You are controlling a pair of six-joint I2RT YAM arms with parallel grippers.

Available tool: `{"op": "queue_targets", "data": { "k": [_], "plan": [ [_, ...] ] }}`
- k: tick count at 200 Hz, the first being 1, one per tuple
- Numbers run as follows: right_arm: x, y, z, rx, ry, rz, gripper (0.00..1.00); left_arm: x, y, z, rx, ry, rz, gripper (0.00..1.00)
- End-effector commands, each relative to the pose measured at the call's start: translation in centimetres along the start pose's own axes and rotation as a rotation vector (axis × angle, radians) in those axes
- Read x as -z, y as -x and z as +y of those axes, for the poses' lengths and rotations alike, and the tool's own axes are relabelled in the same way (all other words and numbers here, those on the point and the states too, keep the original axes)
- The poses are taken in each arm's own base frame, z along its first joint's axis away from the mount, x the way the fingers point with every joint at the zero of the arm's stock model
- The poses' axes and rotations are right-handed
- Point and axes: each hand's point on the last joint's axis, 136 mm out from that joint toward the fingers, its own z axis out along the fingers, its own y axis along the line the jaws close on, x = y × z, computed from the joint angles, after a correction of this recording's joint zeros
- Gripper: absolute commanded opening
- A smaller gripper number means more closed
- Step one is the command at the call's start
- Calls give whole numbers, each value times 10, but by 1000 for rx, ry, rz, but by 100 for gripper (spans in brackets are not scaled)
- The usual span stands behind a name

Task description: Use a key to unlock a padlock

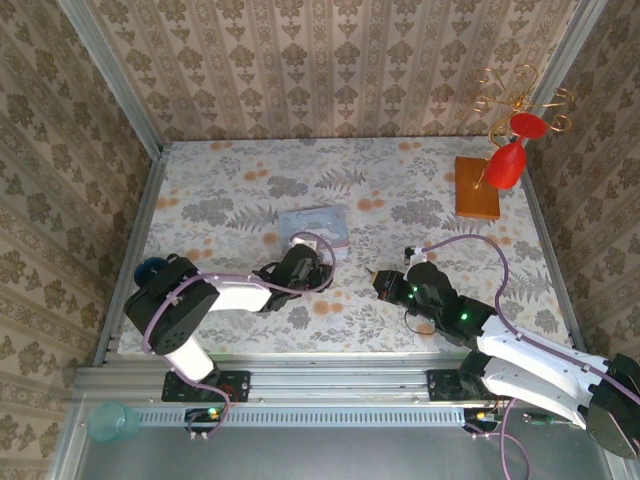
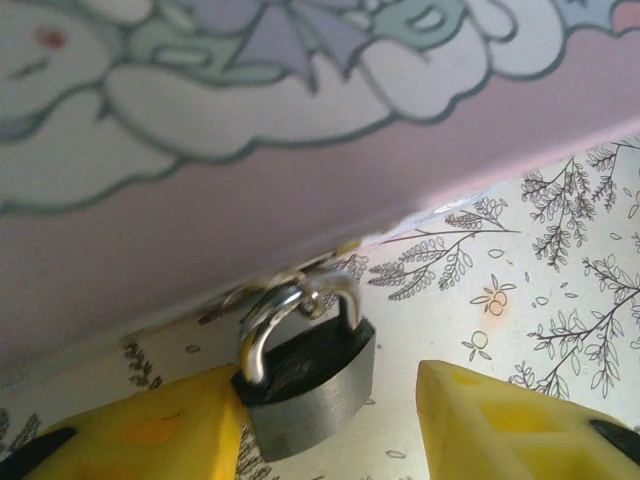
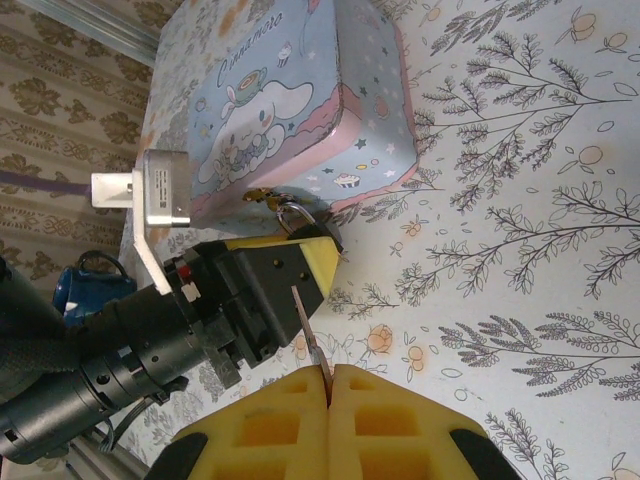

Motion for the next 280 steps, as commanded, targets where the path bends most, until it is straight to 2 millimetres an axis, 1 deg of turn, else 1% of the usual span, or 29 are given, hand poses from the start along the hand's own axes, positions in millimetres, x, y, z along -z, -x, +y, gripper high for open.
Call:
{"op": "queue_targets", "data": {
  "k": [1,20,48,87,128,164,193,210,243,260,280],
  "plan": [
    [0,-4,-3,-13,-9,10,0,6,12,1,47,-18,-61,45],
    [-1,-5,-2,-12,-9,13,0,8,13,1,54,-25,-75,41],
    [-2,-5,-1,-12,-8,15,0,5,14,-1,56,-28,-67,35],
    [-3,-7,0,-11,-5,20,0,1,14,-1,59,-36,-62,29],
    [-4,-9,0,-12,-7,27,0,1,15,-4,80,-48,-60,20],
    [-10,-13,-2,-26,-15,40,0,6,19,-13,134,-100,-68,10],
    [-15,-17,-7,-47,-22,48,0,9,22,-26,177,-171,-63,6],
    [-19,-20,-12,-64,-29,57,0,13,21,-30,221,-201,-56,2],
    [-26,-26,-22,-107,-30,74,0,26,23,-39,300,-273,-58,1],
    [-31,-28,-22,-140,-5,81,0,32,25,-42,339,-305,-60,0],
    [-36,-31,-18,-166,26,93,0,35,27,-46,388,-345,-65,0]
  ]
}}
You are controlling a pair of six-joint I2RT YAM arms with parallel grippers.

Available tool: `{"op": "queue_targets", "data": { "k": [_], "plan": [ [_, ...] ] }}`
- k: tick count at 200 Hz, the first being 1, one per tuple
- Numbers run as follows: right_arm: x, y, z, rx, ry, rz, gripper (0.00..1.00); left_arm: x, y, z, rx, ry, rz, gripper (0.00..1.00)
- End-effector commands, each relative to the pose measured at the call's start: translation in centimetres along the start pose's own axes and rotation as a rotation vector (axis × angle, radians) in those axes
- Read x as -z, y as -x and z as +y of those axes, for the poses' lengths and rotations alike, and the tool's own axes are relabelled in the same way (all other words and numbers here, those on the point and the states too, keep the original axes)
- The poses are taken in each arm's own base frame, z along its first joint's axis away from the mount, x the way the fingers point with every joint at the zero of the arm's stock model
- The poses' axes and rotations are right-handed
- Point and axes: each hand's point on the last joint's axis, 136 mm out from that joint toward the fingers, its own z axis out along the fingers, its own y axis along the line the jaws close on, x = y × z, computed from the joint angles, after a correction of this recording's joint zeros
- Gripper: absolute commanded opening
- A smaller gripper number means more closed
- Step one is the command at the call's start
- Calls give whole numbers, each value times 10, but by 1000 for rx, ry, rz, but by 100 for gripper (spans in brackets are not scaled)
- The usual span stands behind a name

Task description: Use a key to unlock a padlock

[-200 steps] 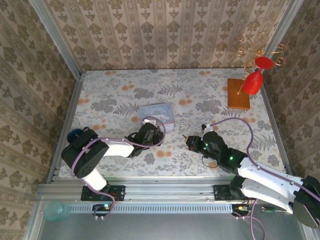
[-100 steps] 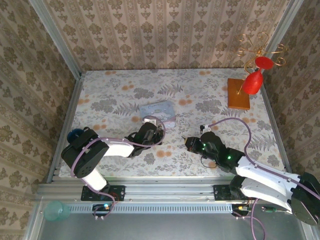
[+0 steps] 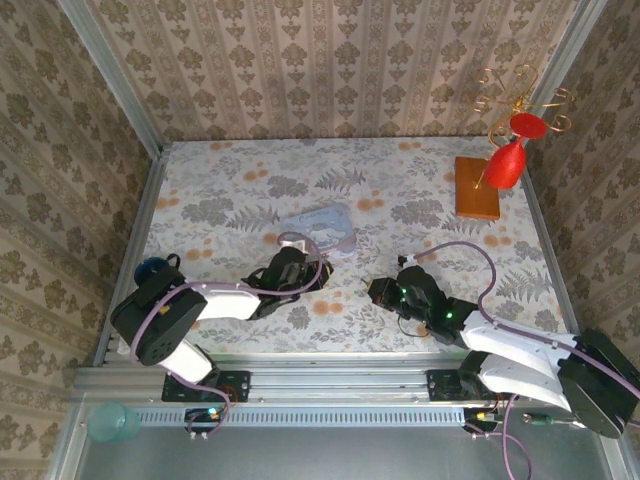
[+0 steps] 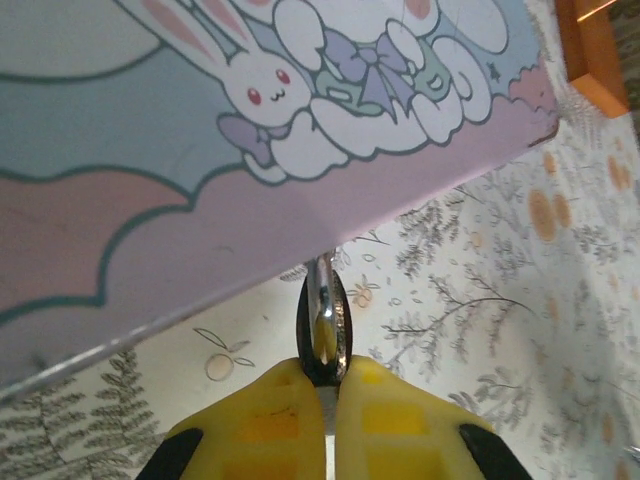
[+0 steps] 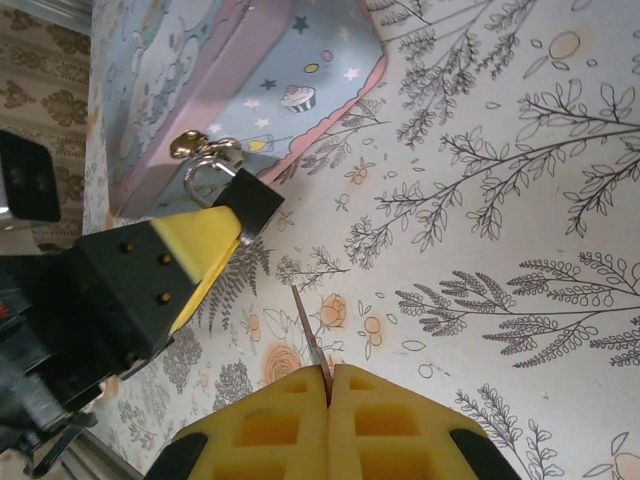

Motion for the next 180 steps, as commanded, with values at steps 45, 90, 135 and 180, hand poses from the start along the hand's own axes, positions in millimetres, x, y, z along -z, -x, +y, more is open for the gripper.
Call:
{"op": "queue_targets", "data": {
  "k": [45,90,135,180],
  "plan": [
    [-15,-3,22,-112,134,30,0,12,18,-39,164,-222,-48,0],
    [-26,6,17,-196,169,77,0,12,18,-49,223,-282,-31,0],
    [-35,10,21,-219,209,97,0,8,17,-50,254,-307,-26,0],
    [-44,9,17,-248,265,117,0,5,16,-50,275,-317,-23,0]
  ]
}}
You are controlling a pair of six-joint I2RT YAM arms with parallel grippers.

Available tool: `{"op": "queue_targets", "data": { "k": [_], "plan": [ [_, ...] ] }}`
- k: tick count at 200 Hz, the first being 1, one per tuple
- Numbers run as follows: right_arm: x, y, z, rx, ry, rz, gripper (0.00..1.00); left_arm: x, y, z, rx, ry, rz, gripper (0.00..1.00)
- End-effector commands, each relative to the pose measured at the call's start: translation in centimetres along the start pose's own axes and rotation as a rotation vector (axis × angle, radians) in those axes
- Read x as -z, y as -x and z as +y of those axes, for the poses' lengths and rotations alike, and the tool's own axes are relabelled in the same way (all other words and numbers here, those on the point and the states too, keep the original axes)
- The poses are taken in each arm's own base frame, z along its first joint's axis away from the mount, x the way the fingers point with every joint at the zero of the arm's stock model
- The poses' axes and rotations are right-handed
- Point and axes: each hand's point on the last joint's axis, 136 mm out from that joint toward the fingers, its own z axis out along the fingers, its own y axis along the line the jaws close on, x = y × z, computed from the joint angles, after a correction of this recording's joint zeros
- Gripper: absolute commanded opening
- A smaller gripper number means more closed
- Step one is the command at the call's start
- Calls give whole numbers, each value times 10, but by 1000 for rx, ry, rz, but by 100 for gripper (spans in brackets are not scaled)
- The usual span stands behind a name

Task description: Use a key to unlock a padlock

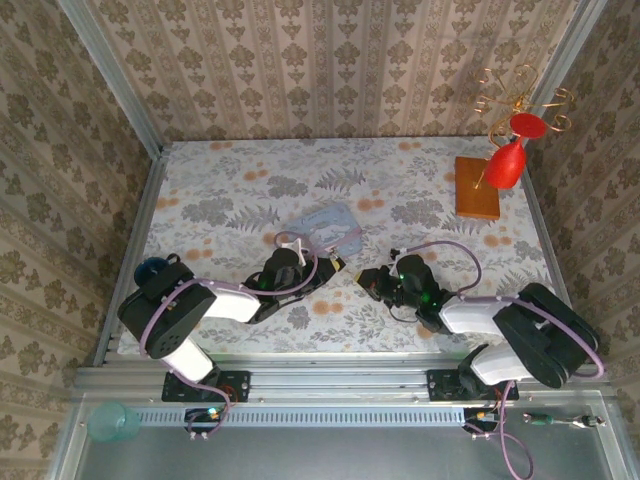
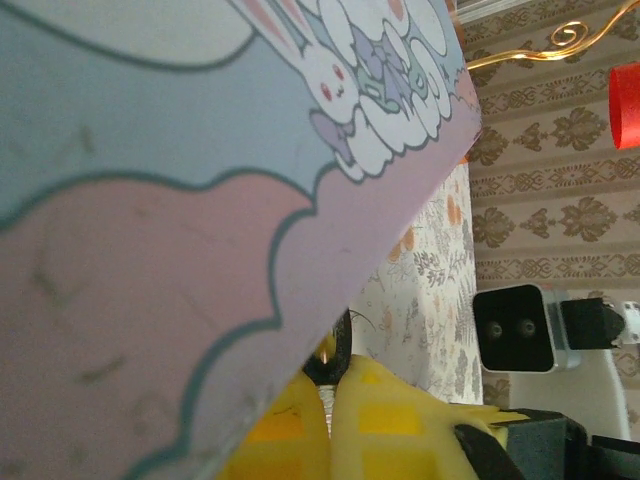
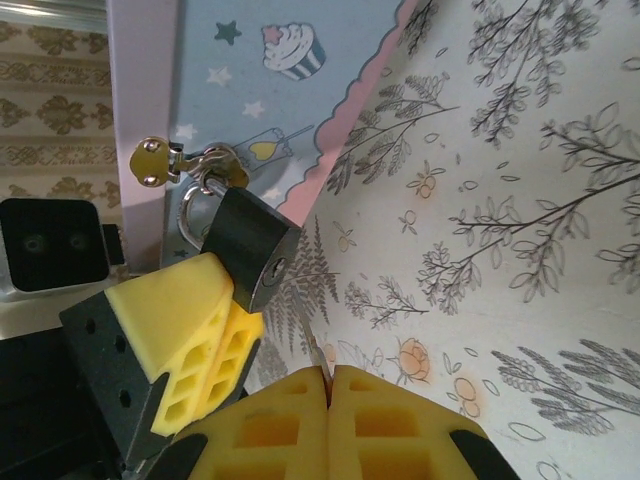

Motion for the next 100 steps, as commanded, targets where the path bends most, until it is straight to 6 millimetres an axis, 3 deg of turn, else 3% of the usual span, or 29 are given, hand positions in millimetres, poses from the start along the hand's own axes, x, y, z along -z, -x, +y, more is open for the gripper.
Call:
{"op": "queue_targets", "data": {
  "k": [1,24,100],
  "plan": [
    [1,1,8,-10,83,16,0,1,6,-19,5,-87,-20,0],
    [3,4,-3,2,65,12,0,0,5,-21,17,-89,-12,0],
    [1,8,4,-3,158,37,0,-3,5,-25,23,-99,-13,0]
  ]
}}
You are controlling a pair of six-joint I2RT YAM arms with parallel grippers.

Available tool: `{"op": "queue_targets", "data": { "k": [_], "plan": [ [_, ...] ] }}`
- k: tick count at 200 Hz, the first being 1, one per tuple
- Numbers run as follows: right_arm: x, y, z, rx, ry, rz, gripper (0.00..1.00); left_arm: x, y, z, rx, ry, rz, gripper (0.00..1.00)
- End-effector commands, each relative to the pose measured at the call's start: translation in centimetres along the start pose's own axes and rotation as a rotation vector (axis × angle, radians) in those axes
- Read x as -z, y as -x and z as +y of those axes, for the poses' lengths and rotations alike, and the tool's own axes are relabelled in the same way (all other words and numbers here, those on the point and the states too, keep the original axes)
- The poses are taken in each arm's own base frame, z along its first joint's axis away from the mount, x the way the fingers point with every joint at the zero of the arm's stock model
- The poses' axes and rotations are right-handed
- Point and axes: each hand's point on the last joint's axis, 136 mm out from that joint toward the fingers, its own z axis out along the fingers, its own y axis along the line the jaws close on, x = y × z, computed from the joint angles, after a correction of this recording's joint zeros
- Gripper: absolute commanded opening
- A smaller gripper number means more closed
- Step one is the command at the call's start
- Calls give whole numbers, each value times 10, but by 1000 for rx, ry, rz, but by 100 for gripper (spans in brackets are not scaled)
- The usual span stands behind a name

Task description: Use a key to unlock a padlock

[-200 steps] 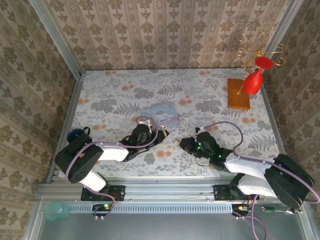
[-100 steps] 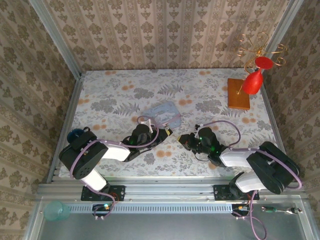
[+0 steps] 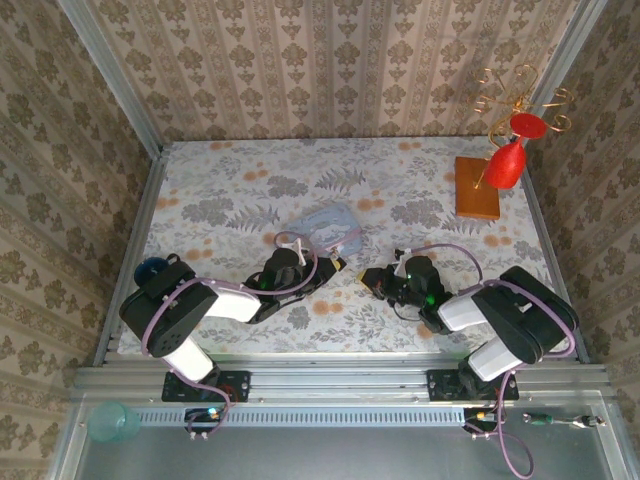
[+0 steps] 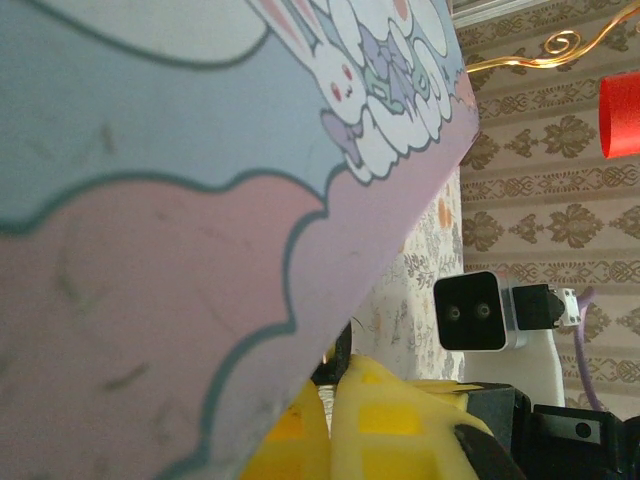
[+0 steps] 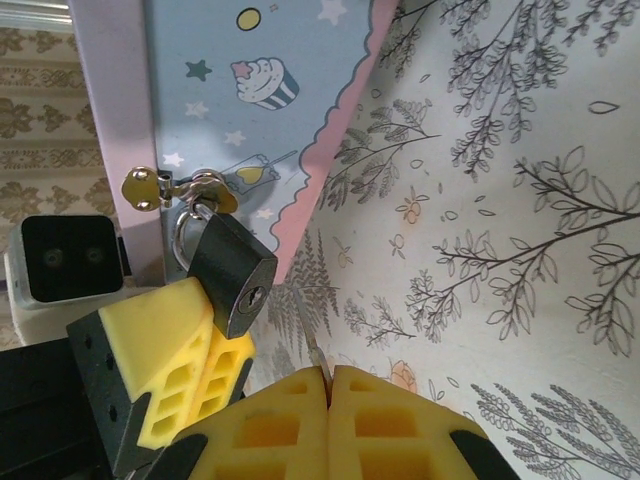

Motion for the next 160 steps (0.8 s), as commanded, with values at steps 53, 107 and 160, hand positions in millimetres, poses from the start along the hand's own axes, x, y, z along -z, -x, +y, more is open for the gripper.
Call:
{"op": "queue_targets", "data": {
  "k": [53,107,160],
  "plan": [
    [0,-5,13,11,92,41,0,-4,3,-24,-6,-93,-11,0],
    [-2,-5,11,0,99,40,0,-3,2,-30,4,-115,-10,0],
    [-3,-5,11,-2,110,39,0,-3,2,-32,5,-118,-5,0]
  ]
}}
